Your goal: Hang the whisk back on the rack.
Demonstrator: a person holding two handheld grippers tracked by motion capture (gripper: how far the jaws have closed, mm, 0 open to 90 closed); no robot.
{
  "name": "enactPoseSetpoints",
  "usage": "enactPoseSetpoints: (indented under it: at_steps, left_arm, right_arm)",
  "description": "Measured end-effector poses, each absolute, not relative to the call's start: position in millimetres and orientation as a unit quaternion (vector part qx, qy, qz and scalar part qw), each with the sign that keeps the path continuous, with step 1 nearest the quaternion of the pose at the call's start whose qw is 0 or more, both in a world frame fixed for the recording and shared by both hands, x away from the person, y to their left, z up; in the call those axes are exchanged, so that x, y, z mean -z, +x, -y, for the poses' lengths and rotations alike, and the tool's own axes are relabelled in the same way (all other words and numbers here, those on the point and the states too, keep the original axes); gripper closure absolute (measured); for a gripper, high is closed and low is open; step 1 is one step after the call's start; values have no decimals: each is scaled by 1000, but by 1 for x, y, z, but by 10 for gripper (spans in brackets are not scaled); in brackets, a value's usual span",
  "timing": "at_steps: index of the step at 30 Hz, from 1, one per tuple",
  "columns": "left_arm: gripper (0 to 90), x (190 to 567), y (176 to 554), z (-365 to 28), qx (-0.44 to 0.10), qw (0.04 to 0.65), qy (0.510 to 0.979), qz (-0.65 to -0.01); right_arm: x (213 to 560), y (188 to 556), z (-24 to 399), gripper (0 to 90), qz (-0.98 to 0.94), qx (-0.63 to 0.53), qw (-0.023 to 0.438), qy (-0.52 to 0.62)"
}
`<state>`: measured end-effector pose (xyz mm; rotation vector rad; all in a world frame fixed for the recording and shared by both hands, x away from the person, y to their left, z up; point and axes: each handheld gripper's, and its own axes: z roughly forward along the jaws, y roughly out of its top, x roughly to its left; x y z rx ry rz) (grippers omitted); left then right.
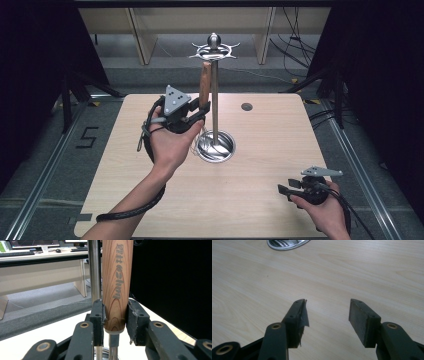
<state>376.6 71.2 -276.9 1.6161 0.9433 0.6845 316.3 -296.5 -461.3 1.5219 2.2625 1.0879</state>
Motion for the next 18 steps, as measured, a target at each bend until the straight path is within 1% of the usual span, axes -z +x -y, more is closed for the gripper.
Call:
enactPoseSetpoints:
  at_steps: [18]
  left_arm:
    - [682,275,380,-68,-286,539,684,-399]
  right_arm:
    - [461,316,297,481,-766,-368,102,516]
